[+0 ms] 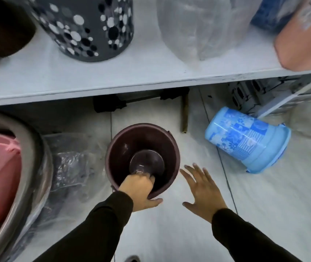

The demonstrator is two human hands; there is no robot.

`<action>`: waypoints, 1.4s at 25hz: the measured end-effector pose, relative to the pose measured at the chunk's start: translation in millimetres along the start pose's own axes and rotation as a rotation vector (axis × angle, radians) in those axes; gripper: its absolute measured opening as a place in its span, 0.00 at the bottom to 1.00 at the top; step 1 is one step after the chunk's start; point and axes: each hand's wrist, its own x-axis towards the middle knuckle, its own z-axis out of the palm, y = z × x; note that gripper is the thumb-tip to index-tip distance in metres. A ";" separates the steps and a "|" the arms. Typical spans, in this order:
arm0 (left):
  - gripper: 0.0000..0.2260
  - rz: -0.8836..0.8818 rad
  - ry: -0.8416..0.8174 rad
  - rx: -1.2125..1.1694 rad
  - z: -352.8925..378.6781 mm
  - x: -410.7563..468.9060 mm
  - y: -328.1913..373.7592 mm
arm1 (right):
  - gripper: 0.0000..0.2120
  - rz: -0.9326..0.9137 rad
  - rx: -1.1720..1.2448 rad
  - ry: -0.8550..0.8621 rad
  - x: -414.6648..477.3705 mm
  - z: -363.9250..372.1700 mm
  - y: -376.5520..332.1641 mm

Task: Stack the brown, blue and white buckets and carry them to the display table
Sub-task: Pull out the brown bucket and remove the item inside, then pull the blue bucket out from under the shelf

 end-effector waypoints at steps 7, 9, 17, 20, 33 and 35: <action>0.23 0.333 0.229 0.266 -85.7 111.6 118.7 | 0.53 0.838 0.659 0.259 -82.1 -11.2 180.6; 0.24 0.352 0.231 0.347 -103.7 158.4 171.6 | 0.52 0.956 0.825 0.270 -95.4 -2.2 228.2; 0.20 0.697 0.204 0.735 -136.6 329.4 349.6 | 0.32 0.818 1.147 0.145 -56.8 41.3 333.5; 0.18 0.584 0.106 0.897 -132.1 363.2 365.7 | 0.27 0.786 1.146 0.096 -31.7 55.4 339.1; 0.13 0.476 0.180 0.490 -146.8 258.3 277.6 | 0.10 0.031 0.208 0.311 -91.2 -16.7 309.9; 0.15 0.309 0.111 0.380 -117.6 239.0 272.8 | 0.11 -0.117 0.004 0.286 -90.2 -25.2 304.9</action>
